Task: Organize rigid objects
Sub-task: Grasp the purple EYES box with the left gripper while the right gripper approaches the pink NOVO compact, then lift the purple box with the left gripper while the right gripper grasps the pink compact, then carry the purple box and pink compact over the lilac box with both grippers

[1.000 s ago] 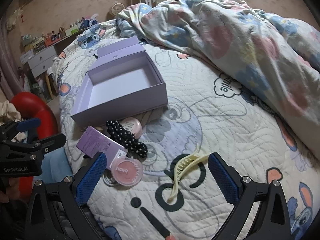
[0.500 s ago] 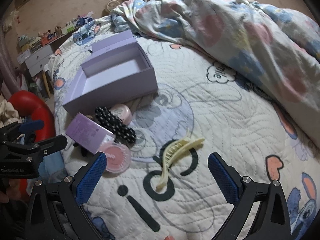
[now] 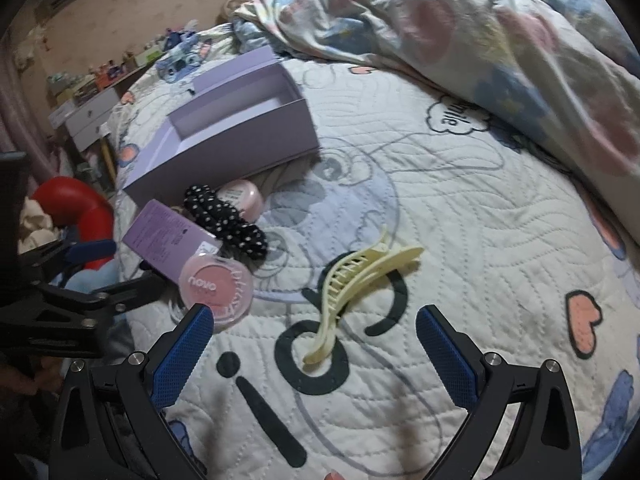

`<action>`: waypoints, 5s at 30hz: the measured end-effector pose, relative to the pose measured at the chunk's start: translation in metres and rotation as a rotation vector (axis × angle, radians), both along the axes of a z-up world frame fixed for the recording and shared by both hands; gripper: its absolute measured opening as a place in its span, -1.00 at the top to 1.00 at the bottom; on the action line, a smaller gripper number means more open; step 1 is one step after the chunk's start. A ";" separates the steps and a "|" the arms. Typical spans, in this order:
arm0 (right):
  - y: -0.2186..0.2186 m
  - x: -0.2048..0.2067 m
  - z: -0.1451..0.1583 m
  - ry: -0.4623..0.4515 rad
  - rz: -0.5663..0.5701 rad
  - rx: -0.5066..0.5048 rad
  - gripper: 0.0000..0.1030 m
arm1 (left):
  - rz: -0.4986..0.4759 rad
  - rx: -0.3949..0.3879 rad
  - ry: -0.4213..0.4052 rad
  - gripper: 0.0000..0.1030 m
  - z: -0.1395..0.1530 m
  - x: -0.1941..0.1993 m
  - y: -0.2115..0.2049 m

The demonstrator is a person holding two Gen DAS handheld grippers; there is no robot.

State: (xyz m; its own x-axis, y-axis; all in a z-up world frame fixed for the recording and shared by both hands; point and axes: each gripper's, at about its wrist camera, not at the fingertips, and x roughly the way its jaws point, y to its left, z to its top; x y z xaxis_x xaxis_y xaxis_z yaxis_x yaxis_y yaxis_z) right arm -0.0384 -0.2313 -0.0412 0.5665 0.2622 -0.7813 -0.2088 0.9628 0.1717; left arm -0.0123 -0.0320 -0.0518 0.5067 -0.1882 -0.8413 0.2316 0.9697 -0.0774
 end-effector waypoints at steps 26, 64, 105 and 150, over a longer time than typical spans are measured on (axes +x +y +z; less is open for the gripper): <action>-0.005 0.014 -0.009 0.021 0.071 0.035 -1.00 | -0.128 0.256 -0.138 -1.00 -0.019 0.004 -0.047; 0.038 0.024 -0.010 0.002 0.188 0.085 -0.99 | -0.049 0.159 -0.222 -0.87 0.010 -0.021 0.011; 0.081 0.017 -0.011 -0.007 0.173 -0.005 -0.08 | 0.081 0.054 -0.211 -0.87 0.013 -0.028 0.084; 0.093 0.125 0.089 -0.205 0.359 0.010 -0.08 | 0.100 0.031 -0.333 -0.87 0.091 0.080 0.066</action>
State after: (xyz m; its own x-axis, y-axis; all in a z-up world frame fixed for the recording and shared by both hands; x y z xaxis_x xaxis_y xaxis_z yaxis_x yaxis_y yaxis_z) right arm 0.0865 -0.1379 0.0477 0.5816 0.4779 -0.6583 -0.5615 0.8214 0.1002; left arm 0.0675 0.0336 0.0397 0.7688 -0.1008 -0.6315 0.1427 0.9896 0.0158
